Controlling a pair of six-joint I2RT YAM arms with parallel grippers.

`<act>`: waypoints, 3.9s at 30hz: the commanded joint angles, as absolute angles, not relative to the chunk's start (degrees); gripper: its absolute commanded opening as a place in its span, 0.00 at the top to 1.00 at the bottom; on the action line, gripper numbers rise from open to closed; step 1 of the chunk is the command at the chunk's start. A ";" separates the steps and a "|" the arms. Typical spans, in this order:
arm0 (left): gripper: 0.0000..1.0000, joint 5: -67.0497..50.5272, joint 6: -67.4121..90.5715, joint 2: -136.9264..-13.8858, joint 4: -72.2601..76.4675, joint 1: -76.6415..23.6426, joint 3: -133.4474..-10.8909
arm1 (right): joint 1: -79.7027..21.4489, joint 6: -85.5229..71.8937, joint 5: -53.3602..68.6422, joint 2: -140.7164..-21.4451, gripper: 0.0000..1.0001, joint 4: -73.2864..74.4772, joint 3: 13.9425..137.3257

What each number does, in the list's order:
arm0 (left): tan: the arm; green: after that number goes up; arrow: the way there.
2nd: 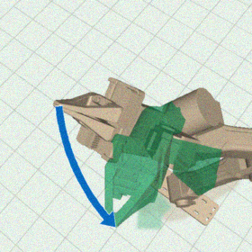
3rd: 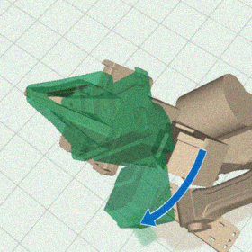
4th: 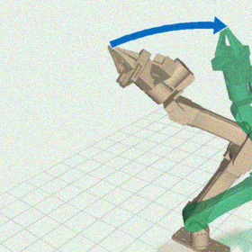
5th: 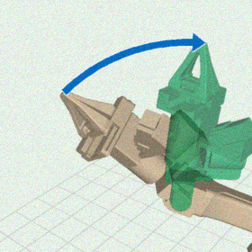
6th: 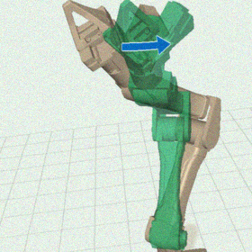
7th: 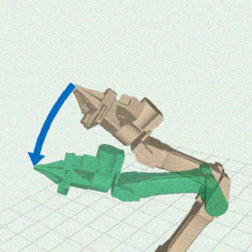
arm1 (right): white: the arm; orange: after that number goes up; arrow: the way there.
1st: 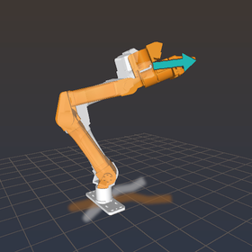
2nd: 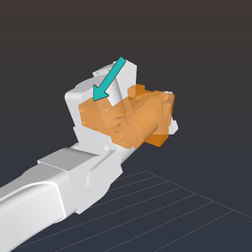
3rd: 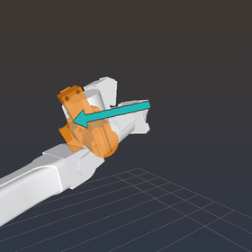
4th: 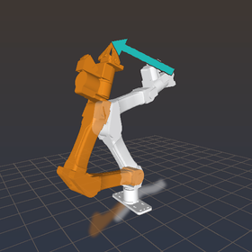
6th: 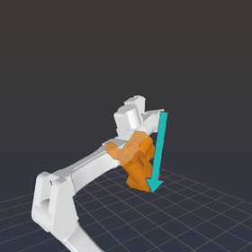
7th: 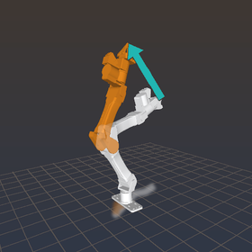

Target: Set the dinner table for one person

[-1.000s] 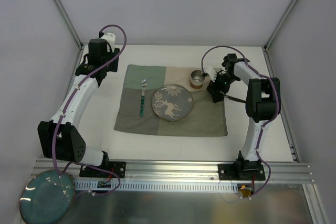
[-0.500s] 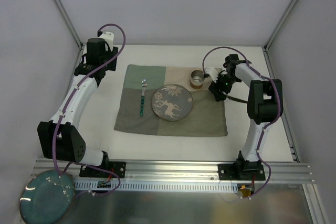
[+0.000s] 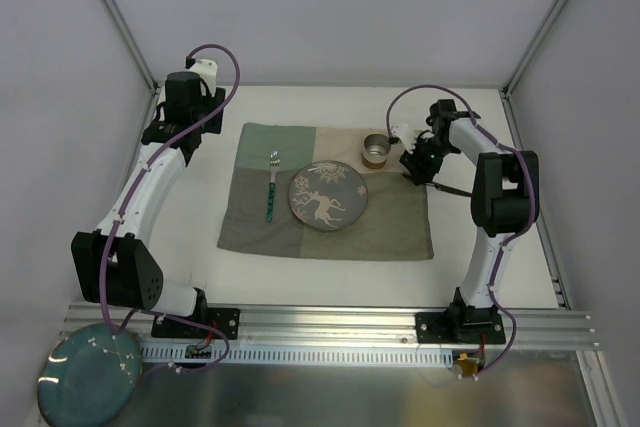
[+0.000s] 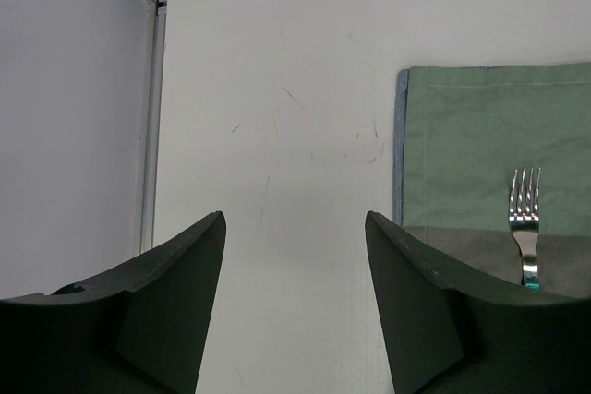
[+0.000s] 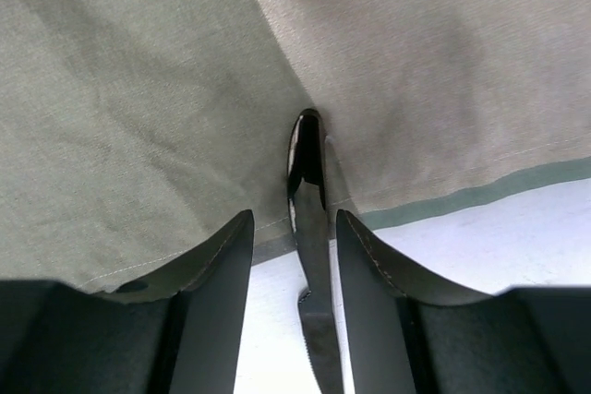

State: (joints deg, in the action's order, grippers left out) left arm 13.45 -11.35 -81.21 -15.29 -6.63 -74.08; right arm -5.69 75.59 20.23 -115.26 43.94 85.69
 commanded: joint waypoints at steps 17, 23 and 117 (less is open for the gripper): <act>0.37 11.69 -10.46 -80.51 -13.36 -5.98 -73.74 | -5.36 74.88 21.18 -114.96 0.44 46.76 88.59; 0.37 11.60 -10.46 -80.86 -13.10 -5.98 -73.83 | -6.24 75.59 21.18 -115.31 0.44 47.28 88.51; 0.37 7.21 -9.76 -82.44 -6.50 -4.04 -67.85 | -8.17 78.31 15.12 -113.56 1.00 49.83 92.55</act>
